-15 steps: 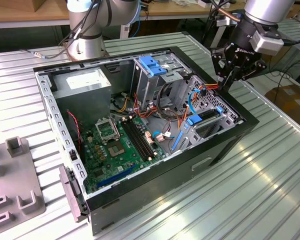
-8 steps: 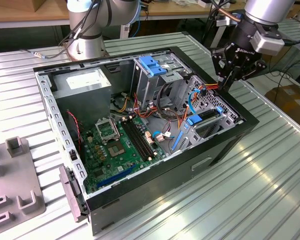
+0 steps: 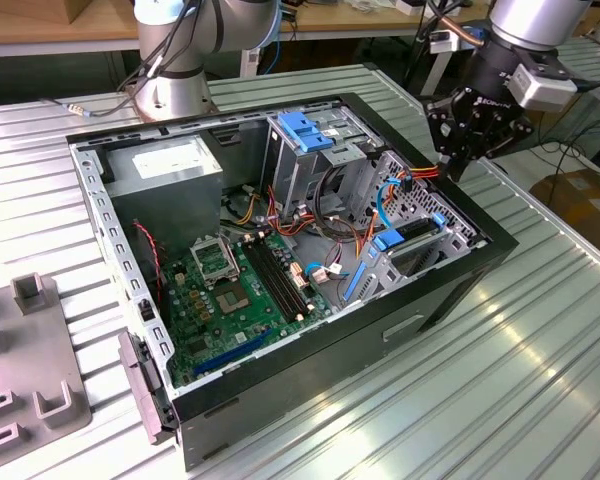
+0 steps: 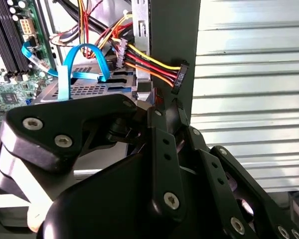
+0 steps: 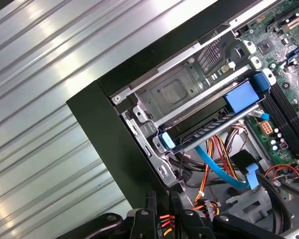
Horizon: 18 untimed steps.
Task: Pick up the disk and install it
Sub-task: 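Insert the first disk wire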
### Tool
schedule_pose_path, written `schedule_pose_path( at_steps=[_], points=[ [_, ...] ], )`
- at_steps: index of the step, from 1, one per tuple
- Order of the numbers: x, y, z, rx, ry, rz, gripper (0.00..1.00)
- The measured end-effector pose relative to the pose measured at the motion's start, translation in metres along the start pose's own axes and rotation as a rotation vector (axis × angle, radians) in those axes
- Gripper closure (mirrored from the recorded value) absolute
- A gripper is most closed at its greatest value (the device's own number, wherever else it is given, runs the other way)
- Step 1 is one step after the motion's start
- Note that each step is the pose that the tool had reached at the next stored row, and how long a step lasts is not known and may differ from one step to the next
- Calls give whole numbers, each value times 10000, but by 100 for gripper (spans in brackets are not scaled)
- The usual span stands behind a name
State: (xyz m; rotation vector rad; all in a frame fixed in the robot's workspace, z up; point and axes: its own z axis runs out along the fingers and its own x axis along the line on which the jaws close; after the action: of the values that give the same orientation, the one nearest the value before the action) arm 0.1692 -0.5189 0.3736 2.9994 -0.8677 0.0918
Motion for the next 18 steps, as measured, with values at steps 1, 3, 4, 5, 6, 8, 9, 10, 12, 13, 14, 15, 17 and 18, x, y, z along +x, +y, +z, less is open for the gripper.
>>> schedule_pose_path(
  at_steps=[1, 3, 4, 5, 6, 8, 9, 10, 12, 13, 14, 15, 17, 18],
  points=[
    [12, -9, 0, 11, 12, -53, 75],
    [23, -22, 2, 28, 21, -229, 75],
    [26, -25, 2, 36, 23, -351, 75],
    [29, -29, 2, 46, 25, -492, 75],
    [32, -33, 2, 58, 25, -667, 75],
    [35, -38, 3, 71, 25, -849, 75],
    [34, -42, 2, 76, 27, -939, 75],
    [32, -47, 2, 81, 26, -1021, 75],
    [12, -92, 12, 125, 27, -1704, 75],
    [10, -95, 19, 133, 29, -1787, 75],
    [9, -97, 25, 141, 33, -1878, 75],
    [8, -101, 30, 150, 38, -1992, 75],
    [7, -108, 32, 163, 52, -2150, 75],
    [6, -112, 33, 171, 60, -2219, 75]
  ],
)
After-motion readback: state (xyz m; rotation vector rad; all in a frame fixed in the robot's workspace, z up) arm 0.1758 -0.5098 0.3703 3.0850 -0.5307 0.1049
